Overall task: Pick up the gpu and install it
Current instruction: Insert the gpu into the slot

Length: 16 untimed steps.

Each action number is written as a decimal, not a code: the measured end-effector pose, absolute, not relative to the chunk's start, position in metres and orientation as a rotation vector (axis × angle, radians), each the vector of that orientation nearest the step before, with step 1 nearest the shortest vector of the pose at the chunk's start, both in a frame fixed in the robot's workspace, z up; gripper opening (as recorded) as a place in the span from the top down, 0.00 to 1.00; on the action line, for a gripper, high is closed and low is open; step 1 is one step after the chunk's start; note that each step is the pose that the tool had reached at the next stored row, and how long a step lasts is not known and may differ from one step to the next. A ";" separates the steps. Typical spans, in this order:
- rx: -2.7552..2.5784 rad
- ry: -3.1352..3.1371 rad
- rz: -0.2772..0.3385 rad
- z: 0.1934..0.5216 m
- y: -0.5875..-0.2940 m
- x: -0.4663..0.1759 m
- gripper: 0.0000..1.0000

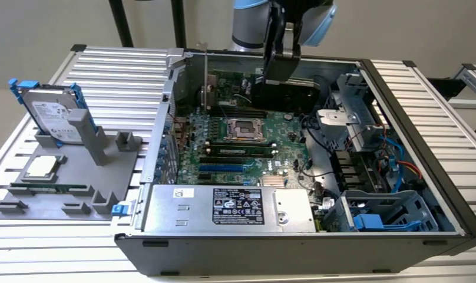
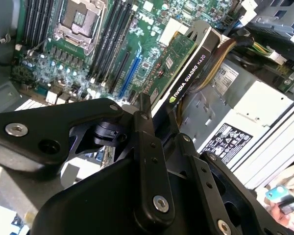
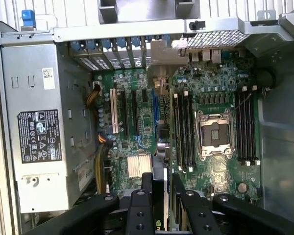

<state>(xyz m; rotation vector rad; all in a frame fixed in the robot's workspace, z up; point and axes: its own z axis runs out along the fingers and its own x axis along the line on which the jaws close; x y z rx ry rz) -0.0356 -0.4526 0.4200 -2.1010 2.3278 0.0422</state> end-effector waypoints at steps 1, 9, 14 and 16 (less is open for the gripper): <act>-2.100 2.327 0.040 0.419 -0.453 -0.036 1.00; -2.100 2.327 0.038 0.414 -0.453 -0.036 1.00; -2.100 2.326 0.038 0.414 -0.453 -0.036 1.00; -2.100 2.326 0.038 0.413 -0.453 -0.036 1.00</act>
